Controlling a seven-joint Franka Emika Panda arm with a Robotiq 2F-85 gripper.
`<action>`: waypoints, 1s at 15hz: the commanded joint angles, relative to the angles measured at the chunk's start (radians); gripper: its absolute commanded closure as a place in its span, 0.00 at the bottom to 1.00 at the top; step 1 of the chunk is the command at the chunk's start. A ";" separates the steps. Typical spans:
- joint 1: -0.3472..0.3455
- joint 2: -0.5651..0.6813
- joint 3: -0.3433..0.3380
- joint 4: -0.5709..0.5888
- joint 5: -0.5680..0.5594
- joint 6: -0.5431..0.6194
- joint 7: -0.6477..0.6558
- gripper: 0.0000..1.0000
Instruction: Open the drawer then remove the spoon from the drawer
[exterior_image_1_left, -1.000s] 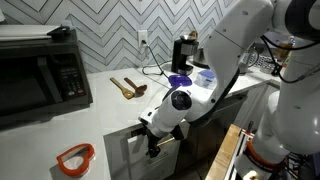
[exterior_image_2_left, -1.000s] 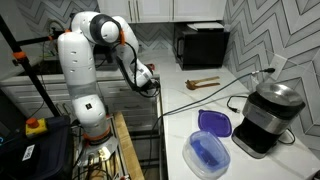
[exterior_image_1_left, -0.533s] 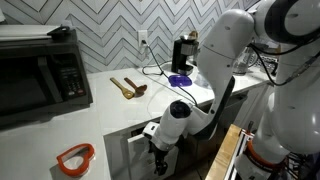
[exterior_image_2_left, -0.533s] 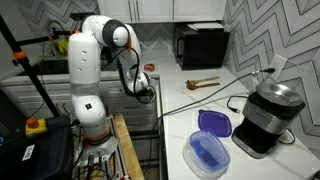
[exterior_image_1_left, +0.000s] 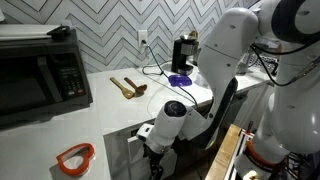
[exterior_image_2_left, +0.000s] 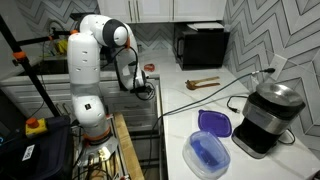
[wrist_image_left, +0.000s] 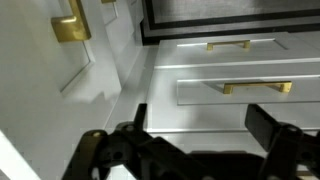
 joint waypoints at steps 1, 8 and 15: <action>-0.076 -0.070 0.139 -0.008 0.144 -0.086 -0.123 0.00; -0.136 -0.152 0.265 0.090 0.381 -0.211 -0.364 0.00; -0.058 -0.157 0.171 0.120 0.408 -0.211 -0.404 0.00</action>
